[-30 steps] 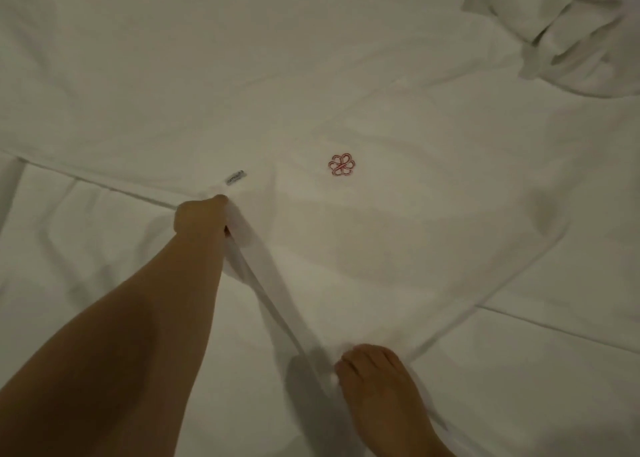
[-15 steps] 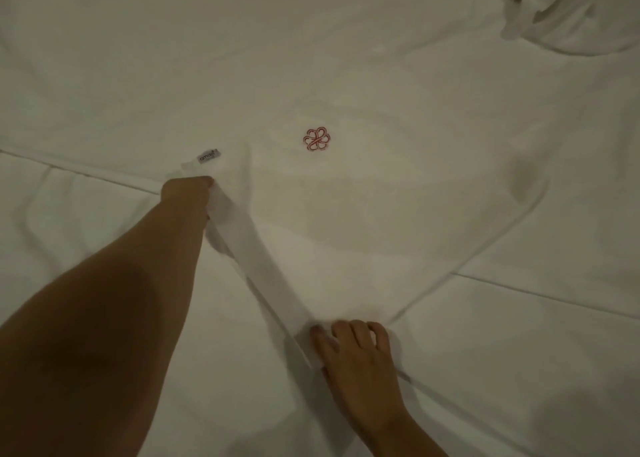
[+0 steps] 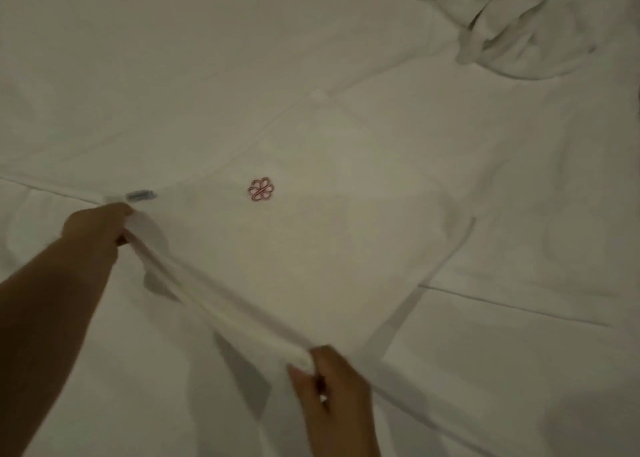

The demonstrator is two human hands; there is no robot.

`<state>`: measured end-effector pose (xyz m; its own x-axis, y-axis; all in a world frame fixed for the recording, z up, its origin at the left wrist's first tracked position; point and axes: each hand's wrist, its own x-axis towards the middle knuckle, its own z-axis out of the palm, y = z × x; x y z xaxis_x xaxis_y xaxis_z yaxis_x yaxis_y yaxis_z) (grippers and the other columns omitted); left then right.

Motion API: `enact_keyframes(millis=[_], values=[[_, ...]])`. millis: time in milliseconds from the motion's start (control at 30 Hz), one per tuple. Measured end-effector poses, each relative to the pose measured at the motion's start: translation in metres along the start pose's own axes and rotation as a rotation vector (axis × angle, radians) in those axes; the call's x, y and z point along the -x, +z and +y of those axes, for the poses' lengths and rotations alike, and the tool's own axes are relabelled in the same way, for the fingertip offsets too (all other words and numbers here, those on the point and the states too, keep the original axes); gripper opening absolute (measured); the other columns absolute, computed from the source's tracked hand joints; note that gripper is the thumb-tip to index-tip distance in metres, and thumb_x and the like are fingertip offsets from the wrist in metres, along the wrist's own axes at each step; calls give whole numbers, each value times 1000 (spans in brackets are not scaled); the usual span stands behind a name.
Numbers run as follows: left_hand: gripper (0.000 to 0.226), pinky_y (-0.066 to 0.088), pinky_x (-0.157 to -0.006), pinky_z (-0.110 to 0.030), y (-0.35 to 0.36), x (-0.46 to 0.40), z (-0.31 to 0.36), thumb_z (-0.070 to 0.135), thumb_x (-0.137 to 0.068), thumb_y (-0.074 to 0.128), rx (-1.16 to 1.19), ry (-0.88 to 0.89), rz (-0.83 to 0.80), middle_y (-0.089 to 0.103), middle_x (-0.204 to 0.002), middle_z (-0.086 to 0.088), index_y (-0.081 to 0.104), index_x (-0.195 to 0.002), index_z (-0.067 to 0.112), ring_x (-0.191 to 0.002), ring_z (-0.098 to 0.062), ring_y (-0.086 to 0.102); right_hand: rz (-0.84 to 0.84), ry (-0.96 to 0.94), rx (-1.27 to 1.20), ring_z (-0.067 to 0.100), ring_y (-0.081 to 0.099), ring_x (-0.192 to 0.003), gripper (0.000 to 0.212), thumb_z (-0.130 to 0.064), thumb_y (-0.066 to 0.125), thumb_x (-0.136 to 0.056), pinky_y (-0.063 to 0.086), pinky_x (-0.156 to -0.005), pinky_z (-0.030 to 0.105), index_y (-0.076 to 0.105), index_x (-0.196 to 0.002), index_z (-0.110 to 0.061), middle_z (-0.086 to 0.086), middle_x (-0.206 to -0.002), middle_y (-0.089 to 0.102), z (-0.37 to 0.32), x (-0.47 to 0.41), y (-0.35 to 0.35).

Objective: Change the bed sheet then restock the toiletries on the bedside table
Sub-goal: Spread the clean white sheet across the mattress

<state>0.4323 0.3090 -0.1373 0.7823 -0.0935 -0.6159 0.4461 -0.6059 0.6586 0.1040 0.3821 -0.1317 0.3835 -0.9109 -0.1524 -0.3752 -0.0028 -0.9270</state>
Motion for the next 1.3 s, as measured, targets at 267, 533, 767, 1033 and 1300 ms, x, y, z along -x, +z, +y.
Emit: enact_keyframes(millis=[267, 533, 767, 1033, 1300], values=[[24, 35, -29, -13, 134, 32, 92, 13, -88, 55, -124, 222, -237, 44, -27, 6, 48, -65, 15, -28, -5, 47, 497, 266, -169, 1, 47, -55, 16, -26, 61, -87, 40, -57, 16, 56, -74, -19, 2, -66, 58, 23, -105, -86], [7, 56, -74, -26, 271, 42, 107, 10, -87, 59, -191, 260, -275, 54, -39, -2, 59, -80, 9, -56, -11, 56, 605, 469, 97, 12, 36, -55, 39, -17, 50, -95, 34, -57, 7, 34, -61, -13, 1, -58, 39, 93, -170, -128], [18, 57, -78, -36, 291, 28, 87, 27, -80, 68, -180, 350, -306, 71, -76, -5, 67, -89, 11, -75, -21, 69, 638, 536, 237, 8, 37, -54, 37, -20, 43, -98, 33, -51, 8, 34, -63, -15, 0, -59, 40, 103, -177, -132], [67, 10, -115, -45, 250, 79, 12, 47, -98, 27, -934, 1429, -263, 15, -157, -9, 14, -150, 8, -145, -25, 15, 724, 14, 542, 30, 38, -124, 44, -20, 39, -91, 27, -102, 37, 45, -131, -6, 17, -139, 42, 73, -173, -107], [68, 4, -111, -59, 247, 20, 2, 61, -90, -4, -1548, 1447, -270, -7, -159, 4, -5, -150, 29, -146, -27, -6, -5, -171, 1017, 27, 43, -132, 54, -43, 36, -87, 22, -108, 46, 50, -136, -26, 3, -145, 44, 117, -186, -73]])
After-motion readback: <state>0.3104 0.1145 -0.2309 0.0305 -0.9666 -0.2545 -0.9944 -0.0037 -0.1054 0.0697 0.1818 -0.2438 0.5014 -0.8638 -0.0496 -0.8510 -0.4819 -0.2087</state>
